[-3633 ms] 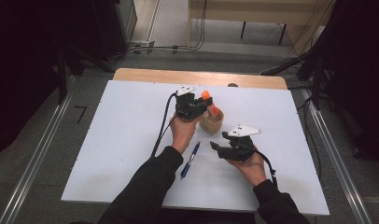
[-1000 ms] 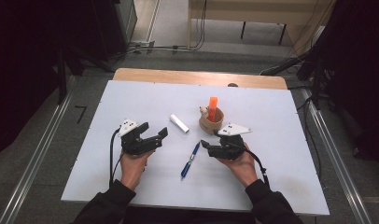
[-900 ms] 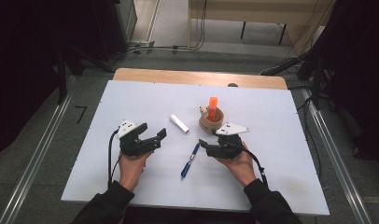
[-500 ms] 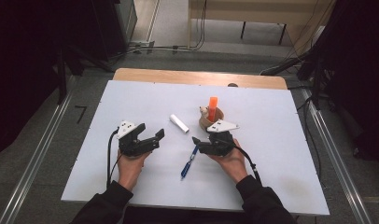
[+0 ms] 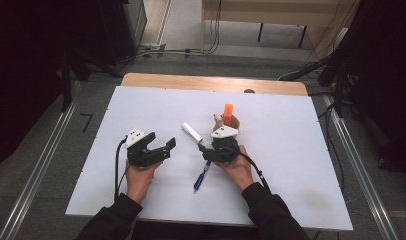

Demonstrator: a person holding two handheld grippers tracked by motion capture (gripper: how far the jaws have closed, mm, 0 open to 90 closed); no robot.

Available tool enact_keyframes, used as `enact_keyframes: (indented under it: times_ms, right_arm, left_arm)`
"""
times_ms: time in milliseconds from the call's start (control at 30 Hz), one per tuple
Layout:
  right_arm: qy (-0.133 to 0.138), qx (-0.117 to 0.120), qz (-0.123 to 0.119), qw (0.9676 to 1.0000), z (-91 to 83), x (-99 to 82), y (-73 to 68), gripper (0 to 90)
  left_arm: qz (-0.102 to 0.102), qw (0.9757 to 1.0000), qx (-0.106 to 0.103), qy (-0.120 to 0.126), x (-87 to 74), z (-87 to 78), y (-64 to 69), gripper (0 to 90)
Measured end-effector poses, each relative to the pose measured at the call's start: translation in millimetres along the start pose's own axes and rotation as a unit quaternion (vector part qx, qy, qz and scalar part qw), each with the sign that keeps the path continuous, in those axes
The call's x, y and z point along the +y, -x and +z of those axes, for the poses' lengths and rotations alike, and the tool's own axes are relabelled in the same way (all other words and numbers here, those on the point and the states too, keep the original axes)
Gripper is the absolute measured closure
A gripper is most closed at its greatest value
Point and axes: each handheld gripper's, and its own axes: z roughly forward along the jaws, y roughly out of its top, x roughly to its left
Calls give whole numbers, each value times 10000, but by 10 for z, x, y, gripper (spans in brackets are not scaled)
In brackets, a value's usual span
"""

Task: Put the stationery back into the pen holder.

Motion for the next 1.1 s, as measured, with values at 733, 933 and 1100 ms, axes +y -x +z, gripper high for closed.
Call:
enact_keyframes:
  times_ms: [733,933,1100]
  right_arm:
    - [-445,-65,-69,9990,425,143,-46,534]
    - [-565,-65,-117,9983,480,162,-52,578]
    - [-623,-57,-91,9980,515,177,-55,586]
  left_arm:
    - [-32,10000,-17,-23,-3,12,-19,152]
    - [-41,10000,-22,-25,-3,14,-22,153]
    - [-50,10000,-21,-32,-3,15,-25,153]
